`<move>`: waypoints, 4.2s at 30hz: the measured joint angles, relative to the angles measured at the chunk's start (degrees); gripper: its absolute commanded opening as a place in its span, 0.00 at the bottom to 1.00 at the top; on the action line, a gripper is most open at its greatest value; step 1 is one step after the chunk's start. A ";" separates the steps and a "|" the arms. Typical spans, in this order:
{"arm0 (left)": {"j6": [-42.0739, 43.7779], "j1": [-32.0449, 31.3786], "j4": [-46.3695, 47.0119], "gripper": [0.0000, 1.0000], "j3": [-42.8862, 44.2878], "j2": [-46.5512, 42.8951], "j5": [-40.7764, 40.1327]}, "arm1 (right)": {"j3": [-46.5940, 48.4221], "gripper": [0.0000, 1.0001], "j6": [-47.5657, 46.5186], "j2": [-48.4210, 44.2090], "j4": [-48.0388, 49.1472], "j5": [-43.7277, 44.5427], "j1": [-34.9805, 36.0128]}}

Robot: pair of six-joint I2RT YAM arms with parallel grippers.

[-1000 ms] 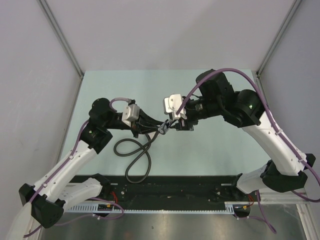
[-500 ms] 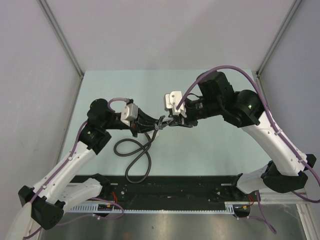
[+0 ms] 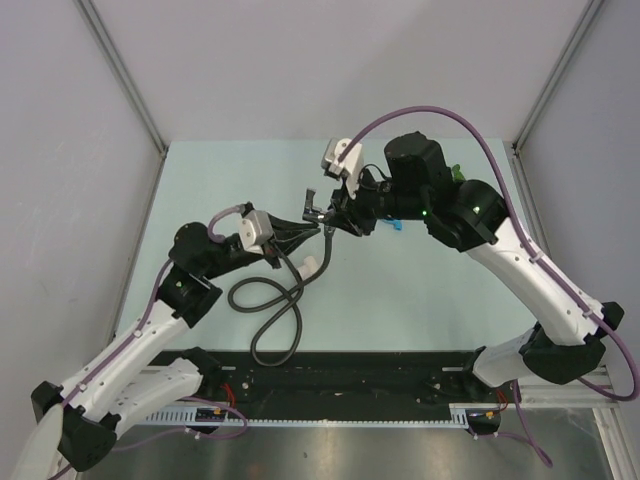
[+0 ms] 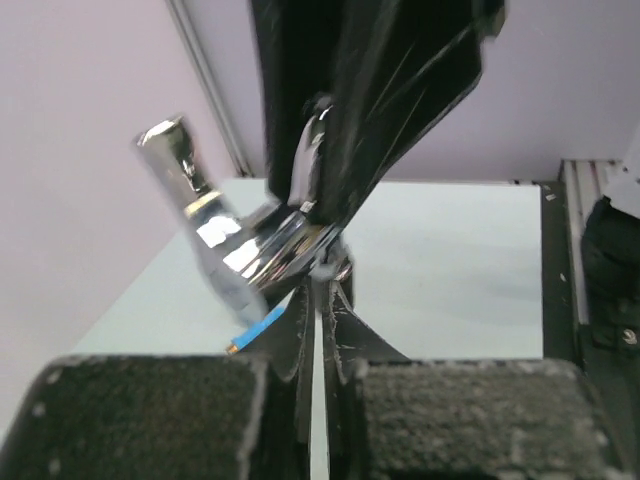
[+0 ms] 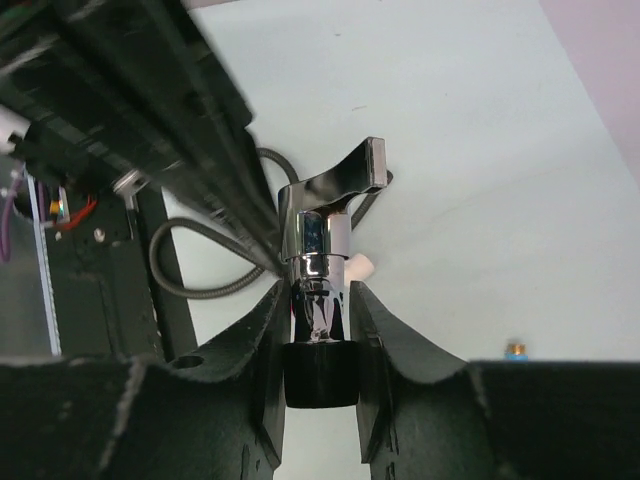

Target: Install the water faucets

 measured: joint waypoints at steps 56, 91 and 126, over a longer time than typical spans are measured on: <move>-20.85 -2.03 28.11 0.08 -7.21 9.49 3.23 | -17.35 0.00 15.61 -10.75 19.37 3.15 -0.13; 8.79 -27.71 14.88 0.00 -3.50 11.32 -67.30 | -18.97 0.36 35.34 -4.11 26.62 46.01 9.90; -8.11 1.57 -1.81 0.00 8.76 8.48 19.76 | -14.78 0.89 -10.36 -18.14 11.10 -13.97 -5.51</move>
